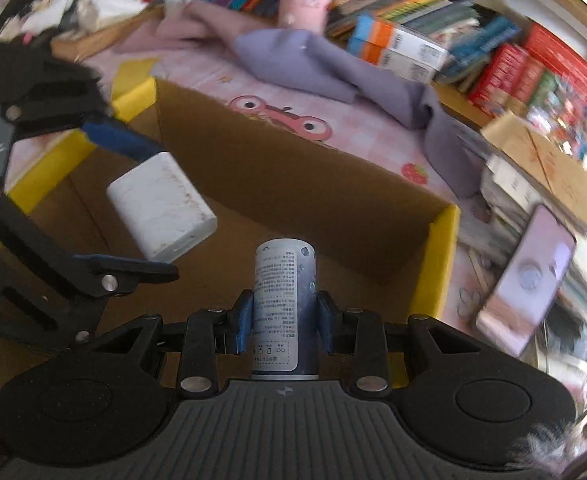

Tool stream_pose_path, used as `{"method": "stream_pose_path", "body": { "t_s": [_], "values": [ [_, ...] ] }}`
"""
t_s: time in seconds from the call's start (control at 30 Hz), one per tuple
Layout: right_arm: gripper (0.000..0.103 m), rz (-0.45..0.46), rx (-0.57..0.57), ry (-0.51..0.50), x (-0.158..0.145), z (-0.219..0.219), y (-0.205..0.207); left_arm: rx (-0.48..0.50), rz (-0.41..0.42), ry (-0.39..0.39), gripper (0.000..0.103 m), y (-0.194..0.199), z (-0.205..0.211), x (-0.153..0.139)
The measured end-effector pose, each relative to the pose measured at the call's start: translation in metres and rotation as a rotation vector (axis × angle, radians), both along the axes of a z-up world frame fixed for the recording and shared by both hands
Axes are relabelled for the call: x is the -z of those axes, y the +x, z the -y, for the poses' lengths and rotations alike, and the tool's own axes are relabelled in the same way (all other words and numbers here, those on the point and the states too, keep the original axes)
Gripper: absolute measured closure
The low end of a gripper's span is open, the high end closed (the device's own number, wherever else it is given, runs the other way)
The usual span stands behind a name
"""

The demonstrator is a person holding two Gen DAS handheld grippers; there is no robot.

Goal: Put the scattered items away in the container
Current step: 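Open the left tool dropping the charger while the right tool releases the bottle into the box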

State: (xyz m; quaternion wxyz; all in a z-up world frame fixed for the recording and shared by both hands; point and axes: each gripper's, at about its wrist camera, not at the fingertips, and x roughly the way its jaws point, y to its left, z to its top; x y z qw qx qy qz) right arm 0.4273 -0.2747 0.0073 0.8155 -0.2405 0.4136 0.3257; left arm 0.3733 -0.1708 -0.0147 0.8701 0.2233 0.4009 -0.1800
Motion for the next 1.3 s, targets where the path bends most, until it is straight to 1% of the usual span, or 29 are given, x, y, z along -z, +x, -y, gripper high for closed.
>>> {"method": "stream_pose_path", "body": {
  "t_s": [0.2,0.33,0.5,0.6,0.67,0.7,0.77,0.87,1.13,1.3],
  "values": [
    [0.073,0.001,-0.094,-0.055,0.009,-0.012,0.008,0.014,-0.033,0.059,0.032,0.010,0.004,0.012],
    [0.073,-0.012,-0.099,-0.057,0.010,-0.011,0.014,0.006,-0.046,0.075,0.031,0.015,0.005,0.015],
    [0.072,-0.015,-0.082,-0.028,0.009,-0.009,0.017,-0.011,-0.025,0.090,0.030,0.016,0.005,0.013],
    [0.063,0.020,-0.075,0.002,0.002,-0.008,0.015,-0.031,-0.012,0.078,0.030,0.014,0.005,0.009],
    [0.062,0.028,-0.066,0.031,-0.003,-0.006,0.013,-0.041,0.002,0.075,0.030,0.010,0.006,0.006],
    [0.062,0.033,-0.061,0.049,-0.006,-0.004,0.012,-0.044,0.007,0.072,0.029,0.007,0.006,0.003],
    [0.058,0.048,-0.050,0.077,-0.011,-0.001,0.010,-0.050,0.018,0.064,0.029,0.001,0.006,-0.002],
    [0.056,0.076,-0.029,0.126,-0.022,0.006,0.001,-0.066,0.037,0.043,0.029,-0.010,0.005,-0.010],
    [0.056,0.138,0.036,0.210,-0.048,0.019,-0.027,-0.124,0.116,-0.048,0.028,-0.042,0.000,-0.036],
    [0.056,0.179,0.096,0.242,-0.062,0.027,-0.048,-0.171,0.176,-0.113,0.028,-0.065,-0.014,-0.057]
  ]
}}
